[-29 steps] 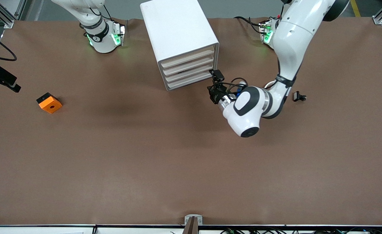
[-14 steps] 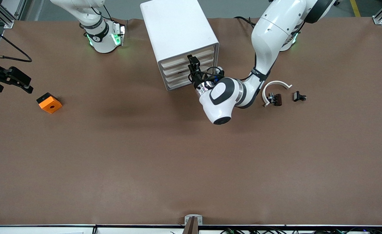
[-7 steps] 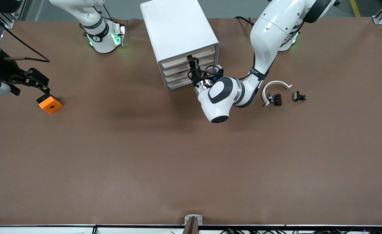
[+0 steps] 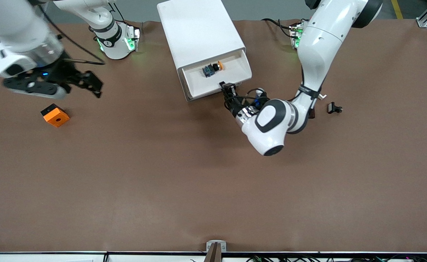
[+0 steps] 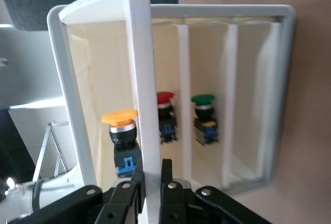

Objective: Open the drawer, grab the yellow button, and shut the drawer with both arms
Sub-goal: 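Reach the right gripper into the drawer while the left gripper withdraws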

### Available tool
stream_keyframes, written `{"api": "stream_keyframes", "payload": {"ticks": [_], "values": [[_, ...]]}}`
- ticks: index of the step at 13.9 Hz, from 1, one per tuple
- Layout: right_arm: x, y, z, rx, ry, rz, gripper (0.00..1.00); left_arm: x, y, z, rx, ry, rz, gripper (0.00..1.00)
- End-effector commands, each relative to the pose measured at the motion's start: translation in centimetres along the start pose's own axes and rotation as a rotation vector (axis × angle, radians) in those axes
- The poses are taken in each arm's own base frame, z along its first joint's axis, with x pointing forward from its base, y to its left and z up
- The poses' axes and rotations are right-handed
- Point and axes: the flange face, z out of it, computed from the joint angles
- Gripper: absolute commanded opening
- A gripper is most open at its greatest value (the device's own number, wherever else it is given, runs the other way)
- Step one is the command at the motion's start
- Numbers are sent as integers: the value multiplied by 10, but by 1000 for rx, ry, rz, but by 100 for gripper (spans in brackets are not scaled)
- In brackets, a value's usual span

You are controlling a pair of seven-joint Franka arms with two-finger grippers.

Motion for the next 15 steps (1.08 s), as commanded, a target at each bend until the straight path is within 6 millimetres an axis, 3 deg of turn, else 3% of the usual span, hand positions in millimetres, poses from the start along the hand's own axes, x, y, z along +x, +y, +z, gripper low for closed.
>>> {"api": "stream_keyframes", "payload": {"ticks": [1, 3, 6, 7, 8, 12, 13, 14, 15], "values": [[-23, -52, 15, 27, -68, 151, 100, 5, 13, -37, -55, -65, 49, 0], [-36, -83, 34, 48, -148, 244, 100, 7, 18, -46, -90, -88, 68, 0], [-71, -143, 49, 22, -155, 324, 100, 7, 18, -60, -125, -115, 94, 0], [-79, -160, 54, 14, -155, 361, 100, 8, 19, -63, -130, -120, 101, 10], [-86, -177, 58, 12, -155, 406, 100, 10, 19, -66, -131, -123, 109, 40], [-100, -221, 76, 13, -150, 519, 100, 13, 13, -80, -148, -138, 122, 40], [-102, -229, 82, 25, -144, 534, 100, 14, 10, -83, -153, -140, 126, 54], [-107, -238, 90, 28, -139, 537, 100, 16, 4, -97, -168, -152, 135, 88], [-110, -246, 99, 23, -125, 540, 100, 19, 2, -109, -180, -162, 138, 100]]}}
